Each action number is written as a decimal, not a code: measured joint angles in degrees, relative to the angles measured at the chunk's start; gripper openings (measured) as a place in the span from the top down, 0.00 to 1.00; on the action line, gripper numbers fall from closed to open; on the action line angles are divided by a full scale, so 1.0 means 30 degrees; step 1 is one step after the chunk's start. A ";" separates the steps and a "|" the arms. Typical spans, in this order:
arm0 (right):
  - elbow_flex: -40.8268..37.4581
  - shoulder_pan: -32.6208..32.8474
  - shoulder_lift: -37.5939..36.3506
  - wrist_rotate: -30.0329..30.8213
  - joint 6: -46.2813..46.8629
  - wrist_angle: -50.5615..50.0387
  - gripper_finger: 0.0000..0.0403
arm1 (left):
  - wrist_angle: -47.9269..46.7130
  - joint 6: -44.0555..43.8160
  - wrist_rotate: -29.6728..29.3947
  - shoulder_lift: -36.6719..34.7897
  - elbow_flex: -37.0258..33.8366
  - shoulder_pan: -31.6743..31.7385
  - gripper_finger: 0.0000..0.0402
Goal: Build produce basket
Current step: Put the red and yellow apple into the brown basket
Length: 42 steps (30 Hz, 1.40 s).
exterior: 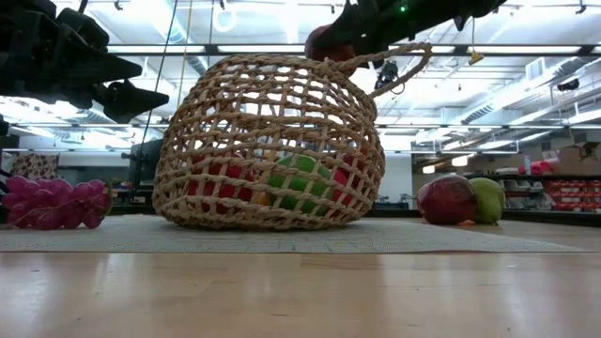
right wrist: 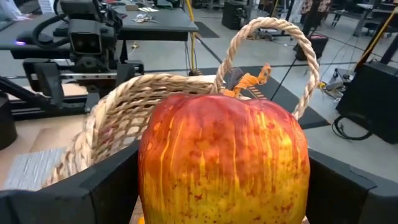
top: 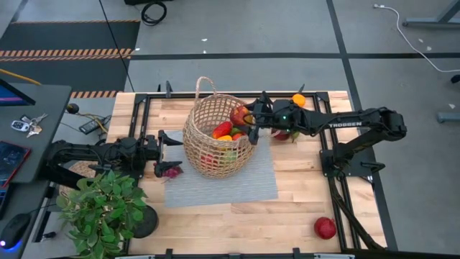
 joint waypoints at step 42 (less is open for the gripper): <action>0.0000 -0.0206 0.0050 -0.0994 0.0257 -0.0228 0.10 | 0.0007 -0.0006 -0.0002 -0.0003 0.0000 -0.0005 0.04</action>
